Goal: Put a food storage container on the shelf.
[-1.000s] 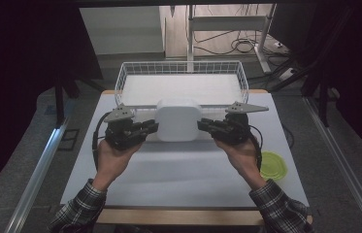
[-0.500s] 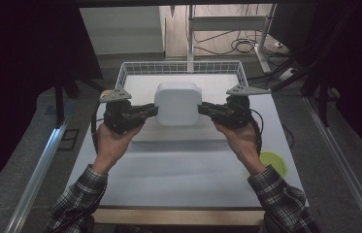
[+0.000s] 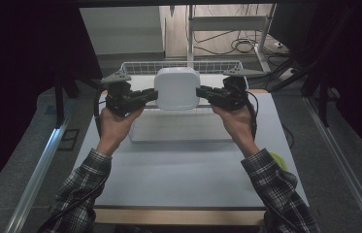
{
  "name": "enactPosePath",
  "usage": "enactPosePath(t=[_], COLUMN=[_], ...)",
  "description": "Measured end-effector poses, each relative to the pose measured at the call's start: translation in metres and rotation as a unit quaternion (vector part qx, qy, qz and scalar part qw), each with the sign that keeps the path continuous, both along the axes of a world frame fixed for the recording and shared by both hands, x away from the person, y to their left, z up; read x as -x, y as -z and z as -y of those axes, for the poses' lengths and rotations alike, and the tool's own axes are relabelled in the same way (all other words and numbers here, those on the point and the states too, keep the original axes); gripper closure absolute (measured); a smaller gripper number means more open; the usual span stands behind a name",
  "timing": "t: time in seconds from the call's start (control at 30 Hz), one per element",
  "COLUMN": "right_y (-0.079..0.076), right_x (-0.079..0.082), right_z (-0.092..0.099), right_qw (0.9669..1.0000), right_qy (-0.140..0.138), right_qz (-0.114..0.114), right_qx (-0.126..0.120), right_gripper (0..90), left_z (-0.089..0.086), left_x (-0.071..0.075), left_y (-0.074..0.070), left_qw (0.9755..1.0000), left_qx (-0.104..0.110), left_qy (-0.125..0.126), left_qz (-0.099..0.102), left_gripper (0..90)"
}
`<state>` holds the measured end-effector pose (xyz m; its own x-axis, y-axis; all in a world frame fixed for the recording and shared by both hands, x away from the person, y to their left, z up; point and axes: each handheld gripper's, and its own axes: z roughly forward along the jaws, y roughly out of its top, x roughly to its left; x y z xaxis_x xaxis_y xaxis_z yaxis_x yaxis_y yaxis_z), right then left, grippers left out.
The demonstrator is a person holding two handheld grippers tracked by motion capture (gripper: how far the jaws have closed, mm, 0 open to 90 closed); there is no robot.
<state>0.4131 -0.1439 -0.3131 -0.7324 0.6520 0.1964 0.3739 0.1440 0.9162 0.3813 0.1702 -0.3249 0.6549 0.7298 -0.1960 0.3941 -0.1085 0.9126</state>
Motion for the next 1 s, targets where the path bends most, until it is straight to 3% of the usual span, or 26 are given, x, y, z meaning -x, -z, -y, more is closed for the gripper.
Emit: enactPosePath(t=[0.5,0.63,0.87,1.0], right_y=[0.001,0.001,-0.001,0.000], right_x=[-0.027,-0.030,-0.032,-0.034], right_z=[-0.005,-0.006,-0.013,-0.017], right_qw=[0.9997,0.9996,0.9999,0.9999], right_qy=[0.010,0.007,0.003,0.010], right_qz=[-0.021,-0.022,-0.008,-0.002], right_qx=[-0.013,-0.019,-0.006,0.011], right_gripper=[76.6,71.8,63.8,61.0], left_z=[-0.001,0.000,0.004,0.005], left_x=[-0.021,-0.024,-0.029,-0.033], left_y=[0.004,0.004,0.007,0.008], left_qw=[0.9999,0.9999,0.9996,0.9995], left_qx=[0.004,0.002,0.000,0.001], left_qy=[-0.010,-0.006,-0.015,-0.019], left_qz=[0.006,0.011,0.023,0.024], left_gripper=[75.2,68.1,56.7,54.7])
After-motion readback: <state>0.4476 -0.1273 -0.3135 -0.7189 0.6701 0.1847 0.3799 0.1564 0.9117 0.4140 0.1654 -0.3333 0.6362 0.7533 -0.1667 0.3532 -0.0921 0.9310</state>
